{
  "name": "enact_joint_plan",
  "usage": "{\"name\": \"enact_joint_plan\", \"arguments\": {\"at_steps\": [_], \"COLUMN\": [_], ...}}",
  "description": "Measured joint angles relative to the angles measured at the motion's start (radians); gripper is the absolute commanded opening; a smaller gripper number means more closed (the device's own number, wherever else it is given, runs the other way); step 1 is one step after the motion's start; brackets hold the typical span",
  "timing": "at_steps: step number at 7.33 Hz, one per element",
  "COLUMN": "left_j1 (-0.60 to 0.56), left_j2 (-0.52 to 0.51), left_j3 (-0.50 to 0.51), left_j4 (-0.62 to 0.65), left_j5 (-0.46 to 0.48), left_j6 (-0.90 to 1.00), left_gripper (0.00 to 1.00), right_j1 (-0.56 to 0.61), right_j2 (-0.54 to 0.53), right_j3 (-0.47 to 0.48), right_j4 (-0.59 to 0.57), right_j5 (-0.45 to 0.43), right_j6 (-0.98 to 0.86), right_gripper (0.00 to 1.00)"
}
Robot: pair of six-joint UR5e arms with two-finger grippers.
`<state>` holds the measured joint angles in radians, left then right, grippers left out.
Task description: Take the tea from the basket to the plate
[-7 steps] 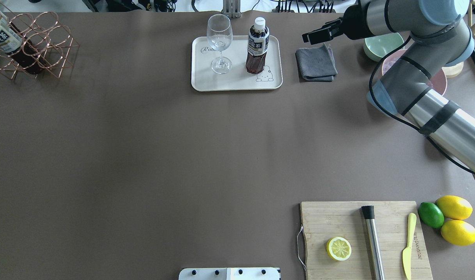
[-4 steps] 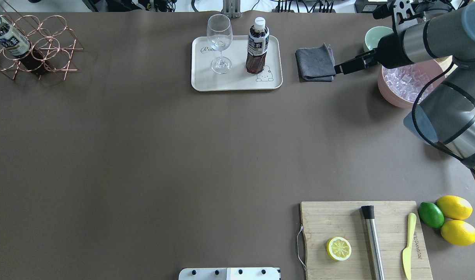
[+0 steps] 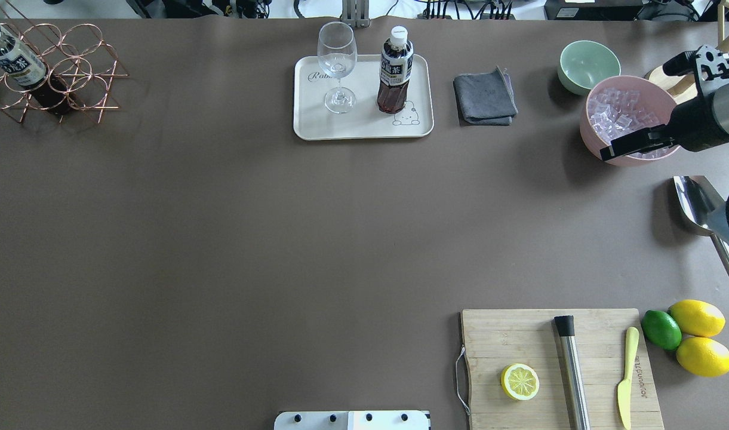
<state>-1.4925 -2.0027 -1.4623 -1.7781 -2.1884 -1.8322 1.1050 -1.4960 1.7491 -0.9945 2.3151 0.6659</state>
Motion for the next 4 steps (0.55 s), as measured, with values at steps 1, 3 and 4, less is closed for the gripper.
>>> {"name": "enact_joint_plan", "arguments": {"at_steps": [1, 3, 4], "left_j1": [-0.008, -0.015, -0.014], "left_j2": [0.079, 0.277, 0.348], "left_j3": [-0.092, -0.261, -0.296], "left_j4": [0.016, 0.032, 0.033], "left_j5": [-0.055, -0.154, -0.17], "left_j6": [0.145, 0.541, 0.702], "left_gripper": [0.95, 0.93, 0.94], "right_j1": [0.053, 0.145, 0.178], "right_j2": [-0.032, -0.071, -0.077], "right_j3": [0.007, -0.019, -0.056], "right_j4": [-0.101, -0.252, -0.275], "right_j5": [0.058, 0.097, 0.094], "right_j6": [-0.006, -0.017, -0.018], "right_gripper": [1.0, 1.0, 1.0]}}
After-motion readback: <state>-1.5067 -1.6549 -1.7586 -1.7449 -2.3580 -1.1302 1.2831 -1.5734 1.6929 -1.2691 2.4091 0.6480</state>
